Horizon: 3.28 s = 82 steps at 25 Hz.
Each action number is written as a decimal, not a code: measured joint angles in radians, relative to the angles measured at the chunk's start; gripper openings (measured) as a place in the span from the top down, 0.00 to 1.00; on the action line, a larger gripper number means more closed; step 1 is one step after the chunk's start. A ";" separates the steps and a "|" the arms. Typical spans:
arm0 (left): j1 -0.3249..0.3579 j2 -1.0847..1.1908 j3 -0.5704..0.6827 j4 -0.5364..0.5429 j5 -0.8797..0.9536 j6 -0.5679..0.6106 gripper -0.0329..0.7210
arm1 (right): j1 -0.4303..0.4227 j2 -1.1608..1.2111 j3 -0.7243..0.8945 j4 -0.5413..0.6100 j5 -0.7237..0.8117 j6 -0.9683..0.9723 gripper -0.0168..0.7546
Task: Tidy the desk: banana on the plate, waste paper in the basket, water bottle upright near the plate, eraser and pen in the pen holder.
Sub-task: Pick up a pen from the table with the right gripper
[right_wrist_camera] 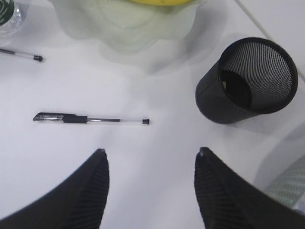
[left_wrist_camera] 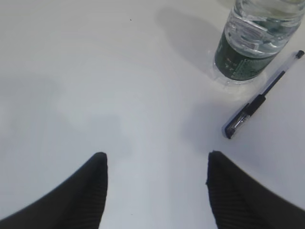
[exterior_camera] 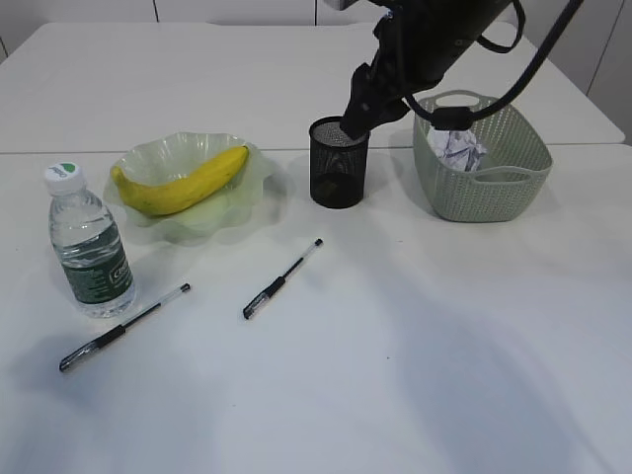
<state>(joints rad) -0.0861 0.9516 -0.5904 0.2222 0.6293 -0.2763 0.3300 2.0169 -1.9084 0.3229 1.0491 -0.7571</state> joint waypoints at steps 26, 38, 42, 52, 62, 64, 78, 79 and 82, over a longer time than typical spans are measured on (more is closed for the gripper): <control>0.000 0.000 0.000 -0.031 0.002 0.000 0.35 | 0.000 -0.005 0.000 0.019 0.183 -0.244 0.49; 0.000 0.000 0.000 -0.031 0.002 0.000 0.36 | 0.037 0.072 -0.002 0.040 0.183 -0.877 0.49; 0.000 0.000 0.000 -0.031 0.002 0.000 0.37 | 0.062 0.107 -0.002 0.048 0.183 -1.020 0.49; 0.000 0.000 0.000 -0.031 0.002 0.000 0.37 | 0.121 0.204 -0.002 0.081 0.176 -1.196 0.49; 0.000 0.000 0.000 -0.038 0.002 0.000 0.37 | 0.155 0.281 -0.002 0.081 0.071 -1.221 0.49; 0.000 0.000 0.000 -0.042 0.002 0.000 0.37 | 0.155 0.289 -0.002 0.081 0.052 -1.221 0.49; 0.000 0.000 0.000 -0.046 0.002 0.000 0.37 | 0.183 0.368 -0.004 0.079 -0.048 -1.221 0.49; 0.000 0.000 0.000 -0.046 0.002 0.000 0.37 | 0.185 0.370 -0.004 0.079 -0.062 -1.221 0.49; 0.000 0.000 0.000 -0.048 0.002 0.000 0.37 | 0.187 0.374 -0.004 0.079 -0.092 -1.221 0.49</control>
<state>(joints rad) -0.0861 0.9516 -0.5904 0.1738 0.6315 -0.2763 0.5172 2.3904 -1.9124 0.4021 0.9566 -1.9784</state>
